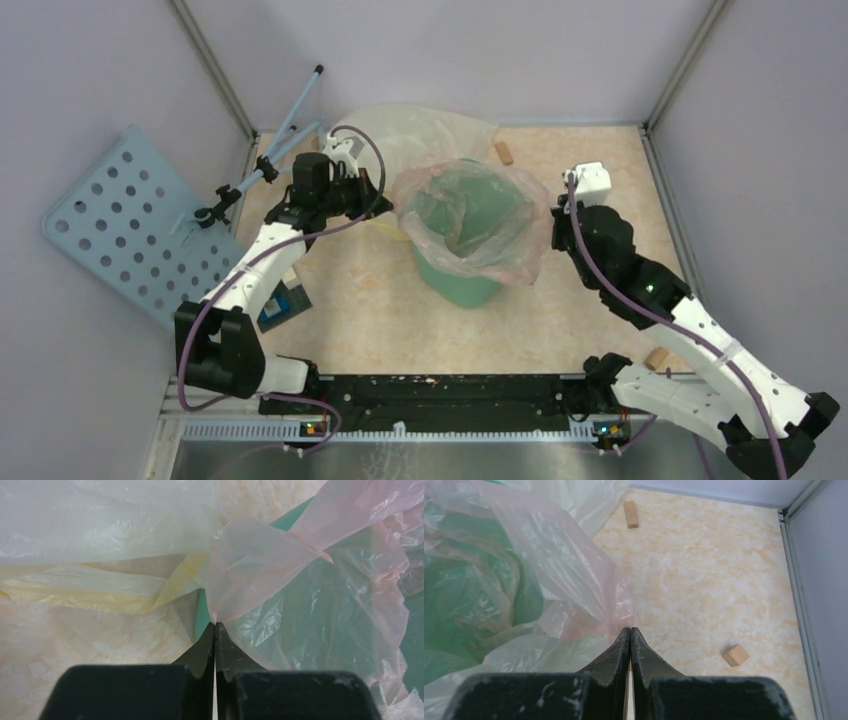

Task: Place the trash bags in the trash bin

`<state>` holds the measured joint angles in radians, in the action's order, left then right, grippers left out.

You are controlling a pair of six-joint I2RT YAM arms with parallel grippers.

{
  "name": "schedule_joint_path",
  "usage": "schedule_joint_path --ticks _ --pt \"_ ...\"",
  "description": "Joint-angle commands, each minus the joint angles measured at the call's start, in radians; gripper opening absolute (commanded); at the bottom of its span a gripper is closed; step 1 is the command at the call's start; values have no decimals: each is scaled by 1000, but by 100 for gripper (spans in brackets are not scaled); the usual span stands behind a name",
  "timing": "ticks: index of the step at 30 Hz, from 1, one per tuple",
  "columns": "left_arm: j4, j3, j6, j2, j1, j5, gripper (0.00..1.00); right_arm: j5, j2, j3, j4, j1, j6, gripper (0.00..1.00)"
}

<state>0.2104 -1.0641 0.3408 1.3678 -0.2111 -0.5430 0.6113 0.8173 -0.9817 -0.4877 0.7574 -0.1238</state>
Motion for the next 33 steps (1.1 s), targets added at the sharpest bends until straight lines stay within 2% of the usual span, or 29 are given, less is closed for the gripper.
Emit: schedule_joint_path --ticks 1,8,14,20,22,24,26,31,32,33 --pt "-35 29 -20 -53 7 -2 0 -71 26 11 92 -85 9 2" --pt "-46 38 -25 -44 7 -19 0 -266 99 23 124 -227 -40 2" --pt "-60 62 -24 -39 7 -29 0 -350 134 79 111 -265 -81 10" --pt "-99 107 0 -29 7 -51 0 -417 128 193 147 -275 -172 12" --pt "-113 126 7 -31 7 -46 0 -420 107 243 181 -276 -195 17" --pt "-126 141 12 -37 7 -41 0 -402 81 269 198 -276 -200 35" --pt "-128 140 10 -45 7 -37 0 -389 61 254 185 -277 -187 44" --pt "-81 79 -11 -85 7 6 0 -367 28 108 79 -277 -136 51" --pt "-72 66 -12 -96 7 18 2 -373 13 83 59 -276 -131 53" --pt "-62 56 -13 -107 7 33 8 -382 0 64 39 -276 -130 54"
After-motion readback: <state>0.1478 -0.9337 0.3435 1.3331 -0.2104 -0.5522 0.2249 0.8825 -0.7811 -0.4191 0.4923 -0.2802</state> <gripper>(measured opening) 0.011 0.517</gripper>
